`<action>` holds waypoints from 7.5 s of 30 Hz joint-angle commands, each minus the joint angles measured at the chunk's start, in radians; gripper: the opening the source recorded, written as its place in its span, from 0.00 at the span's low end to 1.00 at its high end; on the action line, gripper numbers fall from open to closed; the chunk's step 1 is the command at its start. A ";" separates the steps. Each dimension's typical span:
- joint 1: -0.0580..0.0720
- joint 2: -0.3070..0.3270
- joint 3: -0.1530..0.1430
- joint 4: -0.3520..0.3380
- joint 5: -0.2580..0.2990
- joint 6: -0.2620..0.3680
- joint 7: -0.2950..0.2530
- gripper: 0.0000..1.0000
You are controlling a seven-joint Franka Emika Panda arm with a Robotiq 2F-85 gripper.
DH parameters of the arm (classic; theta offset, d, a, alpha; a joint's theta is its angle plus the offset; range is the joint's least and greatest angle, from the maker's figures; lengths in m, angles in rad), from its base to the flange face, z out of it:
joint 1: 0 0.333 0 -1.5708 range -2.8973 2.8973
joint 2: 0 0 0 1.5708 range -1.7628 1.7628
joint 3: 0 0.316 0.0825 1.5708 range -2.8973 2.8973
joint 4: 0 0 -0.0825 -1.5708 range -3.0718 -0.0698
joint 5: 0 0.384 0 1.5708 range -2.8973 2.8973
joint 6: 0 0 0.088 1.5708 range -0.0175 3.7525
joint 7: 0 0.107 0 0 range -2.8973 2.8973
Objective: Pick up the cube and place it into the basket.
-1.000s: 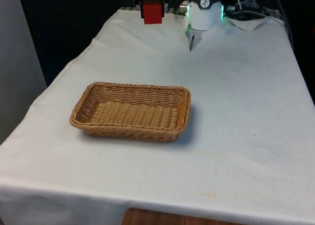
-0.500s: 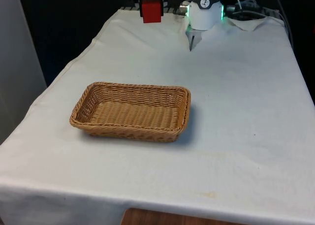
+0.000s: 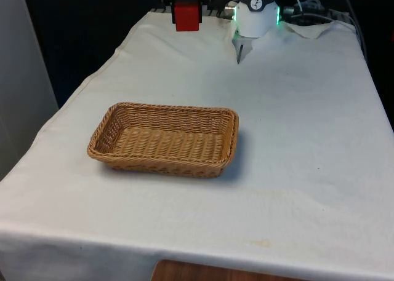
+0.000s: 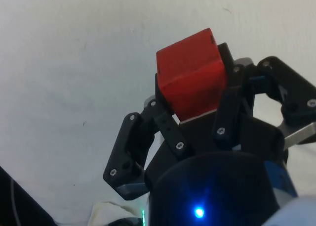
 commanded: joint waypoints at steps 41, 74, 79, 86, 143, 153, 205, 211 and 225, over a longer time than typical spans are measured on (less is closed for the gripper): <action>-0.001 0.263 0.014 0.285 0.122 -0.043 0.000 0.02; -0.009 0.481 0.013 0.534 0.197 -0.059 -0.002 0.02; -0.008 0.480 0.011 0.531 0.195 -0.056 -0.001 0.02; -0.011 0.498 0.016 0.543 0.203 -0.051 -0.002 0.02; -0.044 0.755 0.003 0.652 0.439 0.001 -0.129 0.02; -0.054 0.818 -0.007 0.696 0.472 0.003 -0.152 0.02; -0.043 0.854 -0.022 0.721 0.467 -0.003 -0.142 1.00; -0.035 0.837 -0.038 0.735 0.467 -0.039 -0.142 1.00; -0.033 0.809 -0.046 0.739 0.468 -0.063 -0.145 1.00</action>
